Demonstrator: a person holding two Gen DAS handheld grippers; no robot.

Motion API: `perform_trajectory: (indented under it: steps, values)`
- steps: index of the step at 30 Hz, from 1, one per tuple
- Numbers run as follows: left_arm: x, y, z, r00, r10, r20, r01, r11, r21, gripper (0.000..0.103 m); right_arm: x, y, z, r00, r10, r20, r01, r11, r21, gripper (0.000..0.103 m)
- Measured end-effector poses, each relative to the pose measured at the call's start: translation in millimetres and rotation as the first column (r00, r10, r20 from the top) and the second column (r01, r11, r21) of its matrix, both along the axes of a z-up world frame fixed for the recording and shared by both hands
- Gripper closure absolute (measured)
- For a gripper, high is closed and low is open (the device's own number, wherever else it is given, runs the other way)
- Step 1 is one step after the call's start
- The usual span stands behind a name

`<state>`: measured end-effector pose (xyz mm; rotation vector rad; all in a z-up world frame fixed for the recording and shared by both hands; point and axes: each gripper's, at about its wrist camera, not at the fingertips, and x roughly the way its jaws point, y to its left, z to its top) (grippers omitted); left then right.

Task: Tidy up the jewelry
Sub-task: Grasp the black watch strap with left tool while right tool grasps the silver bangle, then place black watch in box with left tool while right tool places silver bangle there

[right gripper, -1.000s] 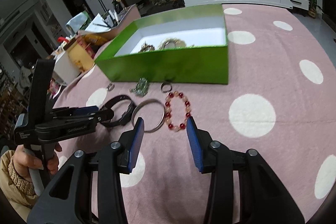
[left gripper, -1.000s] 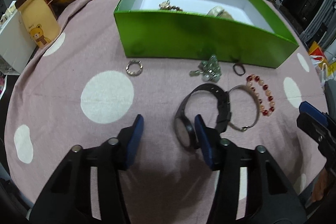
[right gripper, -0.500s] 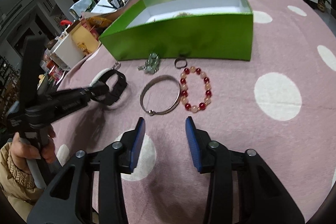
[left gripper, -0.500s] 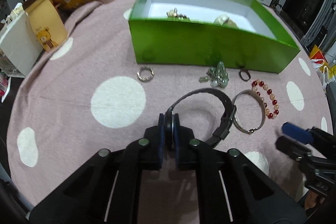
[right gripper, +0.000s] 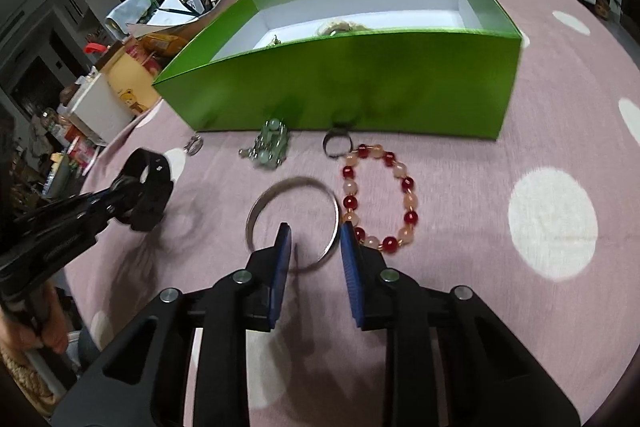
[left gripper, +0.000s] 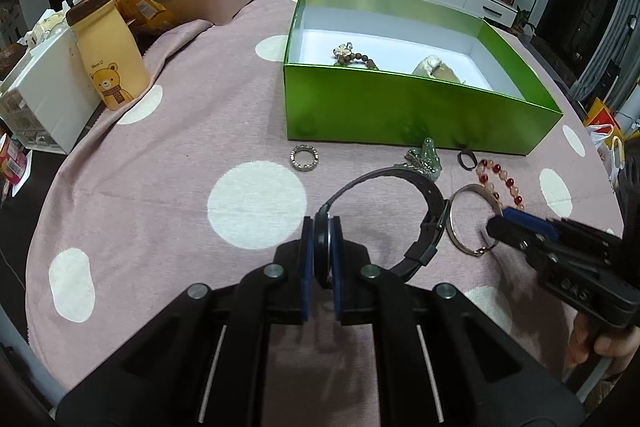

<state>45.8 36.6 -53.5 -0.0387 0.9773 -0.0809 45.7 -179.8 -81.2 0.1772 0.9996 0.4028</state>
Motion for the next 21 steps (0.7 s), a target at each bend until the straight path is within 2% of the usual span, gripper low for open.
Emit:
perform_trajectory:
  steps: [5, 6, 7, 11, 16, 21]
  values:
    - [1, 2, 0, 1.0, -0.001, 0.003, 0.001, 1.0, -0.007, 0.095, 8, 16, 0, 0.999, 0.012, 0.049, -0.006, 0.992, -0.128, 0.088]
    - [1, 2, 0, 1.0, -0.001, 0.003, 0.001, 1.0, -0.008, 0.095, 8, 20, 0, 0.998, 0.015, 0.062, -0.005, 0.986, -0.166, 0.095]
    - [0, 2, 0, 1.0, -0.001, 0.003, 0.001, 1.0, -0.01, 0.095, 8, 24, 0, 0.997, 0.021, 0.079, -0.004, 0.978, -0.208, 0.097]
    - [1, 3, 0, 1.0, -0.001, 0.002, 0.001, 1.0, -0.014, 0.095, 5, 29, -2, 0.993, 0.042, 0.113, -0.009, 0.962, -0.273, 0.1]
    - [-1, 5, 1, 1.0, -0.004, 0.008, 0.004, 1.0, -0.019, 0.095, 0, 23, 0, 0.993, 0.031, 0.113, -0.004, 0.973, -0.229, 0.101]
    - [-4, 7, 7, 1.0, -0.006, 0.024, 0.007, 1.0, -0.025, 0.095, -14, 15, 21, 0.988, 0.03, 0.152, -0.003, 0.985, -0.172, 0.1]
